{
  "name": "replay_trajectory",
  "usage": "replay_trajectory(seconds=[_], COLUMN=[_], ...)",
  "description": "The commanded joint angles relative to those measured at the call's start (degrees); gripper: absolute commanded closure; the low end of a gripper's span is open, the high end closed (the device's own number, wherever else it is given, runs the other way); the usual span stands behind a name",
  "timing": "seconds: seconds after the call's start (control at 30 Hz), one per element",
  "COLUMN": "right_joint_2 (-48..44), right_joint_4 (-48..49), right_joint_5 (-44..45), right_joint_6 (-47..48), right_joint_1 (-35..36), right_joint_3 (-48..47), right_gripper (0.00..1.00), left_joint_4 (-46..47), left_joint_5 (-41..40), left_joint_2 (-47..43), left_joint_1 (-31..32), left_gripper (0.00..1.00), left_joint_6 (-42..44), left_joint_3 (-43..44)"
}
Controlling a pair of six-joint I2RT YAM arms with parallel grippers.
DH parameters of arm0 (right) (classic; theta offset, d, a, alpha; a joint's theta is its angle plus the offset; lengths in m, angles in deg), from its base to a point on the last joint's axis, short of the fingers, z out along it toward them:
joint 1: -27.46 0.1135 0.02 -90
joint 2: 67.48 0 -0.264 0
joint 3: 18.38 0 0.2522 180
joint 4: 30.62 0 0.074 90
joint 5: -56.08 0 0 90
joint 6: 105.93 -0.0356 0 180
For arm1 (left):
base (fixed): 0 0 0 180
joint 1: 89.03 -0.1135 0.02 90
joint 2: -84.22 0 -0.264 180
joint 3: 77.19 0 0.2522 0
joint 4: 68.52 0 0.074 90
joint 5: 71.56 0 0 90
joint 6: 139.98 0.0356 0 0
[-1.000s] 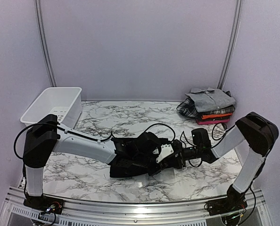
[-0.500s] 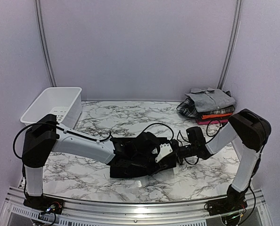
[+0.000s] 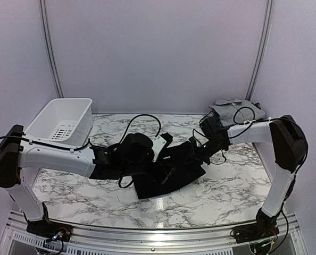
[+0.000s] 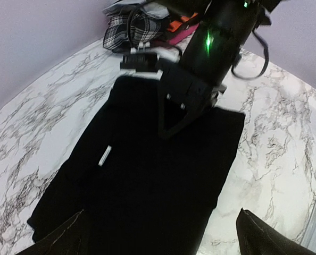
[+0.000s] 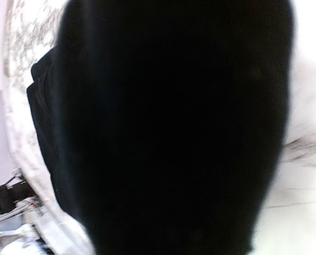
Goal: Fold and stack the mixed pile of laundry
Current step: Pass from the left arm to the right, then place the square-folded T-shirt at the corner of the board.
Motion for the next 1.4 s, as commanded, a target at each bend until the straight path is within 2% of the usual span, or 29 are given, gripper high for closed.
replay_trajectory(seconds=[0.0,0.23,0.6,1.0,1.13,1.37], right_joint_2=[0.7,6.2,20.4,17.7,15.3,13.8], right_joint_4=[-23.5,-34.2,-46.0,-46.6,-45.2,-45.1], right_joint_5=[19.6,40.0,53.0,59.2,56.0,55.7], right_joint_6=[18.4,28.7,31.2,31.6,33.7,33.8], right_joint_1=[0.1,-0.4,-4.6,-8.3,-8.4,-8.4], right_joint_3=[-13.3,-31.8,-63.6,-71.0,-71.3,-74.4], right_gripper=[1.0,1.0,1.0,1.0,1.0,1.0], left_joint_4=[-5.5,-6.1,-6.1,-6.8,-7.2,-7.5], left_joint_5=[-5.2,-2.3,2.4,4.7,5.3,5.5], left_joint_2=[-2.5,-6.5,-5.4,-3.0,-2.1,-2.5], left_joint_1=[-0.2,-0.2,-0.2,-0.2,-0.2,-0.2], left_gripper=[0.01,0.01,0.01,0.01,0.01,0.01], left_joint_6=[-6.7,-13.3,-17.1,-15.5,-14.7,-15.0], left_joint_3=[-3.2,-7.9,-8.5,-6.8,-6.0,-6.5])
